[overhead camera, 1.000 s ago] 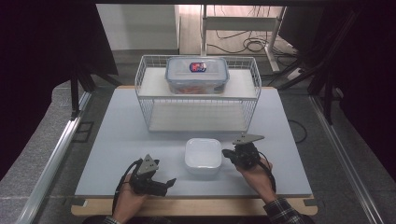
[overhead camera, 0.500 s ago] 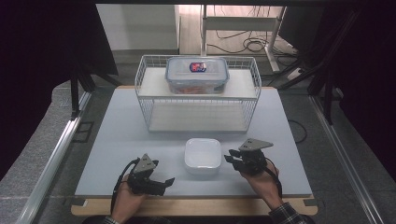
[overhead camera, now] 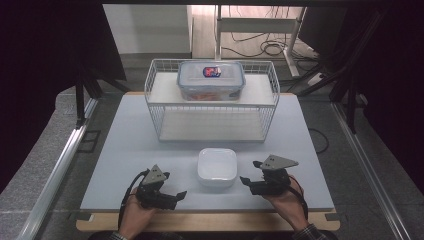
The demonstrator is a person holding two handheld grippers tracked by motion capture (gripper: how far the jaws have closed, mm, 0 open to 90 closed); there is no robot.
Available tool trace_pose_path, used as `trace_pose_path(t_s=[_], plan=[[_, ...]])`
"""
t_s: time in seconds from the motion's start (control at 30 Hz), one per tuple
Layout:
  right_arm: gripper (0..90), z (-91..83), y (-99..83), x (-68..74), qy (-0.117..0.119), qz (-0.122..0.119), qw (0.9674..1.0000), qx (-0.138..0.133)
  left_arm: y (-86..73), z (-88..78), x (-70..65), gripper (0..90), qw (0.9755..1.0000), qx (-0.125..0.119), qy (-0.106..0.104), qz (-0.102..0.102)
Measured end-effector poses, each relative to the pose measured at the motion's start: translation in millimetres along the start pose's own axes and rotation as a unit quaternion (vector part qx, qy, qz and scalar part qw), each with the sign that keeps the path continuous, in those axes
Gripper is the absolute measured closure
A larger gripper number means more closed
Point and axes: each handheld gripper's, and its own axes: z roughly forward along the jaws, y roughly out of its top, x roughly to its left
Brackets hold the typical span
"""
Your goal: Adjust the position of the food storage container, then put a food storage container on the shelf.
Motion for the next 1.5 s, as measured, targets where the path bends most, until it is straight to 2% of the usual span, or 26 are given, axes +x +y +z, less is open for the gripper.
trace_pose_path(t_s=[0.2, 0.33, 0.47, 0.6, 0.8, 0.87, 0.93, 1.1, 1.17, 1.27, 1.5], plan=[[17.6, 1.5, 0.3, -2.6, -0.003, 0.0, 0.9999, -0.012, 0.7, 0.7, 1.8, 7.3, 0.9999, 0.0, -0.01, -0.011], [14.1, 4.7, -0.1, -2.3, -0.002, 0.002, 1.0, -0.007, 2.4, 2.3, 2.6, 3.7, 0.9998, 0.007, 0.001, -0.018], [9.2, 8.8, 1.5, -0.9, 0.002, 0.009, 1.0, 0.003, 6.7, 1.4, 3.5, 2.8, 0.9997, 0.003, -0.002, -0.024], [6.6, 13.6, 0.6, 0.3, 0.018, 0.017, 0.9994, 0.024, 9.6, 5.1, -0.4, 5.1, 0.9997, 0.011, -0.006, -0.021], [3.7, 16.2, 3.9, 2.0, 0.036, 0.031, 0.9982, 0.036, 18.1, 9.6, -9.1, 6.3, 0.9998, 0.017, 0.003, 0.004], [3.7, 16.2, 5.4, 3.5, 0.042, 0.024, 0.9983, 0.034, 21.5, 10.5, -9.1, 6.9, 0.9999, 0.015, 0.005, 0.006], [3.8, 16.1, 7.9, 5.6, 0.036, 0.013, 0.9988, 0.031, 25.8, 11.2, -7.0, 8.0, 1.0, 0.009, 0.001, 0.002], [4.3, 19.1, 14.9, 4.9, 0.032, 0.021, 0.9987, 0.034, 41.9, 11.5, 2.1, 12.4, 0.9999, -0.013, -0.01, -0.004], [6.0, 20.3, 17.8, 3.0, 0.037, 0.026, 0.9984, 0.034, 47.8, 14.2, 5.8, 12.4, 0.9999, -0.012, -0.002, 0.0], [11.3, 22.0, 22.5, 0.7, 0.03, 0.028, 0.9984, 0.04, 56.8, 21.5, 10.5, 12.3, 0.9999, -0.01, -0.005, -0.002], [18.4, 29.9, 33.6, -7.9, 0.031, 0.04, 0.9977, 0.046, 77.9, 44.5, 9.6, 11.9, 0.9998, 0.005, -0.011, 0.014]])
